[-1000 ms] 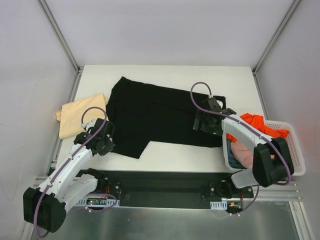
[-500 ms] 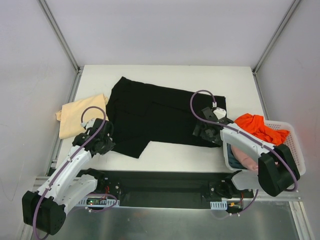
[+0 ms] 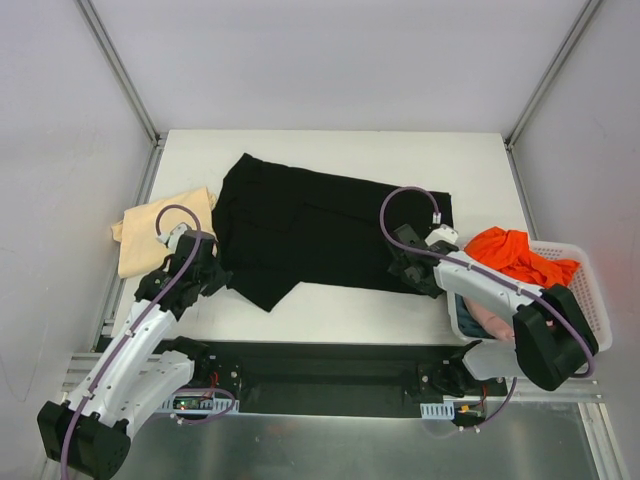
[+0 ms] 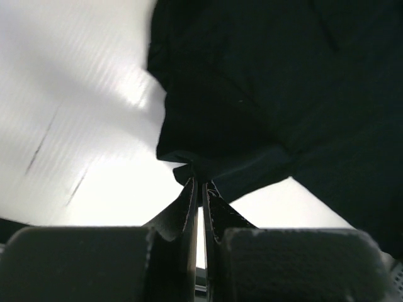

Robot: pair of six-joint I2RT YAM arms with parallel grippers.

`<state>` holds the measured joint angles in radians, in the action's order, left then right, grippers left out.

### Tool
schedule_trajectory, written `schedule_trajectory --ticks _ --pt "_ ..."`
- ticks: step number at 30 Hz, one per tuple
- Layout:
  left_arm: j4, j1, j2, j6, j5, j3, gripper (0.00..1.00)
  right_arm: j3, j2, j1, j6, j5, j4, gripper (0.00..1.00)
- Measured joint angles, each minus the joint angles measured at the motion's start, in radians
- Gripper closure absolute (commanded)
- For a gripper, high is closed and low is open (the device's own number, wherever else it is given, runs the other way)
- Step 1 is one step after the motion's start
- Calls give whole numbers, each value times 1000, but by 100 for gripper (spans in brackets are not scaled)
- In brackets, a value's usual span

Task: Fold and stack the t-shirts
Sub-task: Grap the side of the flattened tshirt closest away from the robot with both arms

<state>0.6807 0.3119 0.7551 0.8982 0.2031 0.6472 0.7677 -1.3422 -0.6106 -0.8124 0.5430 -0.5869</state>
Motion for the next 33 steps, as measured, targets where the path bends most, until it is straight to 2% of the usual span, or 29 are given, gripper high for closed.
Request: schedule_trajectory --ticks 6,12,19,25,31,33 --pt "-61 0 3 -3 -39 11 100 -3 -68 -61 -83 21 -40 29" --pt "-87 0 5 -10 -49 13 100 -16 -106 -69 -137 25 -28 34" --pt "-104 0 8 -23 -66 22 100 10 -165 -68 -155 50 -3 48" --pt "-125 0 28 -25 -68 37 100 28 -190 -55 -138 55 22 51" --pt "-130 0 44 -26 -70 47 100 50 -216 -47 -74 55 55 73" --pt "-131 0 45 -27 -70 50 100 61 -228 -45 -41 55 62 97"
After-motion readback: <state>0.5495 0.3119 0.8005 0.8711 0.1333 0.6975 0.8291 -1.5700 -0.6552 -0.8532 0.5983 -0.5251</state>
